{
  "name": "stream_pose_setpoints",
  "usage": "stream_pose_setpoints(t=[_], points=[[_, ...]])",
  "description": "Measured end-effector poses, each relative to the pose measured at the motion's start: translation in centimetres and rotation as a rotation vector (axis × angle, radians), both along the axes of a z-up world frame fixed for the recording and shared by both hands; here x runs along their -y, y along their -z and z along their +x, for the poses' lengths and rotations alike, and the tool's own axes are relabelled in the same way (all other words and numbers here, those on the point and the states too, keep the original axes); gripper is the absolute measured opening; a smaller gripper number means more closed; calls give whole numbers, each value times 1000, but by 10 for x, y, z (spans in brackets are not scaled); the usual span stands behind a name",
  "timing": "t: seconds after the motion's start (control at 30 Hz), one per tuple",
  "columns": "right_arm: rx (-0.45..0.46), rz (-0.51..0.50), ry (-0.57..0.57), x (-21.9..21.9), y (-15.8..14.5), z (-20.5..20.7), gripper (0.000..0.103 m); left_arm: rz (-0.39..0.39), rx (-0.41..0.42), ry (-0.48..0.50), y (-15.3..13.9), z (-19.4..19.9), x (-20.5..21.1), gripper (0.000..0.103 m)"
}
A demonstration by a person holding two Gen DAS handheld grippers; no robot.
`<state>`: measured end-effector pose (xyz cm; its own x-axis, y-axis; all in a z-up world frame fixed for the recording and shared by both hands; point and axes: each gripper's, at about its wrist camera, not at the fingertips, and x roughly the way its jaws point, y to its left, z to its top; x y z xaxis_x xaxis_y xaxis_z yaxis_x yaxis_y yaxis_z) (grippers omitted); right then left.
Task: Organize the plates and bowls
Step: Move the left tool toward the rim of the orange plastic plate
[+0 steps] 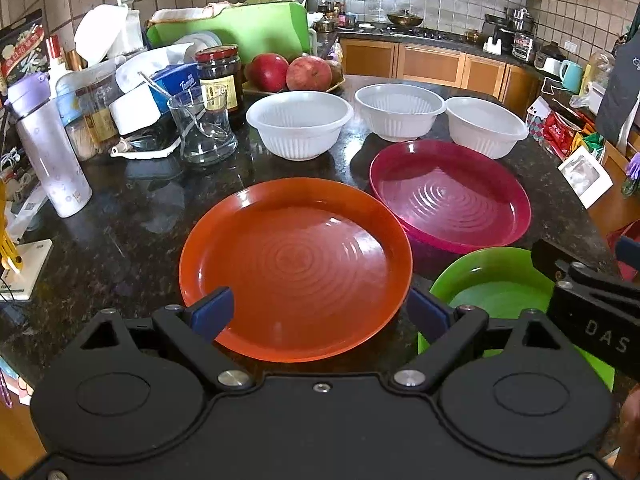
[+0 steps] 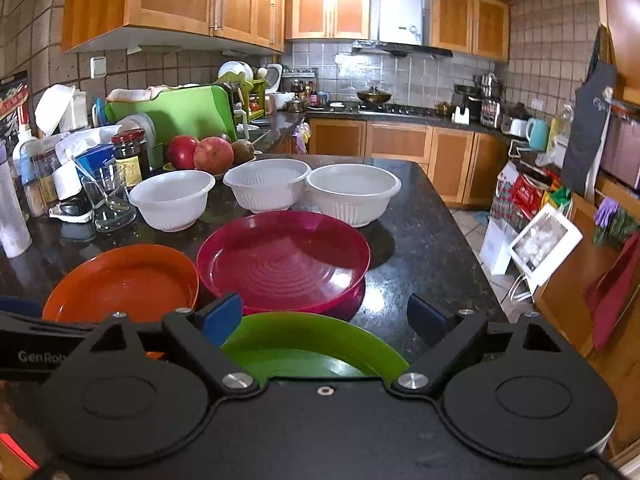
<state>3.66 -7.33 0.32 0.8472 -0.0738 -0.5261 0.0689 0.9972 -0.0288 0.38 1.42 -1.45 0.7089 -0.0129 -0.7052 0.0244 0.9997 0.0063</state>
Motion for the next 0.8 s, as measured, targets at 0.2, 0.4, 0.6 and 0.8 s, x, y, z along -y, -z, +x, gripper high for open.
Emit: stream_pose_setpoints(t=[0.2, 0.4, 0.6, 0.8], points=[[45, -9, -18, 0, -4, -5, 93, -4, 26, -12, -4, -3, -1, 92], [74, 16, -65, 0, -9, -7, 93, -8, 42, -51, -6, -4, -6, 90], [103, 56, -144, -8, -13, -7, 92, 2, 35, -92, -6, -6, -13, 89], [180, 79, -199, -19, -19, -13, 92, 15, 40, -131, -9, -11, -25, 89]])
